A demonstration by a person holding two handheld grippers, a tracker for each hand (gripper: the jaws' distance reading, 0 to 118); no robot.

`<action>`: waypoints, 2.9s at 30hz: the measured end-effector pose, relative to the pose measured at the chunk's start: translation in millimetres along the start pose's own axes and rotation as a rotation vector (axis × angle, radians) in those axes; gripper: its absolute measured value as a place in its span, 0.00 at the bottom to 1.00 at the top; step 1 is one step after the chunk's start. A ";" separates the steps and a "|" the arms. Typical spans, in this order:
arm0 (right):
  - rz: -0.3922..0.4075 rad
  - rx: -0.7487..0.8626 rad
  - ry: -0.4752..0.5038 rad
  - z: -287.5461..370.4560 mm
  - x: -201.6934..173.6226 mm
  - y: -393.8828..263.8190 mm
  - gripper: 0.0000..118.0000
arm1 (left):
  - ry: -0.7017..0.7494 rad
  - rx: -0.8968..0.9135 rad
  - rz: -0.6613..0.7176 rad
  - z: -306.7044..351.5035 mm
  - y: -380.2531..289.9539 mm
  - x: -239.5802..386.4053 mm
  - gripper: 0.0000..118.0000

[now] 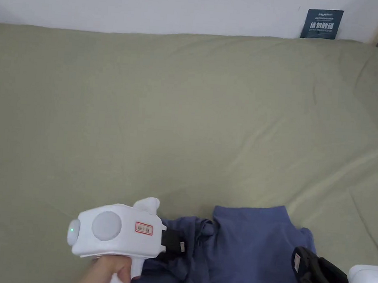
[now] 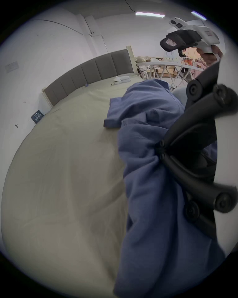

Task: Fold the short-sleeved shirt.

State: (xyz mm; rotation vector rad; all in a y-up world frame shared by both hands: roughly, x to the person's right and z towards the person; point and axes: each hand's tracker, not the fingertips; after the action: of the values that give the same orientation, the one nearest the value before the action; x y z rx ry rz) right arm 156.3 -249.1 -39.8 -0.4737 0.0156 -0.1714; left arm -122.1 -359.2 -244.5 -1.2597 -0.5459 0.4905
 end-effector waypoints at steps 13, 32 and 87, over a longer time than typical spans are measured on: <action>0.022 -0.019 0.050 -16.9 -20.3 6.4 0.03 | 0.033 0.184 -0.046 163.6 -1.7 -40.6 0.01; 0.045 -0.048 0.062 -18.6 -34.0 6.6 0.03 | -0.313 0.064 0.163 104.0 -7.0 -113.7 0.95; -0.094 -0.040 0.027 -2.8 13.1 -0.2 0.03 | 0.082 0.175 -0.108 125.5 8.8 39.0 0.03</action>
State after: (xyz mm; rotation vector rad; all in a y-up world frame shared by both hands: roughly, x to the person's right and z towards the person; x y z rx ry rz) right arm 169.0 -252.8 -41.9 -0.5124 0.0237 -0.2699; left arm -171.4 -239.1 -221.8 -1.0727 -0.4887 0.3857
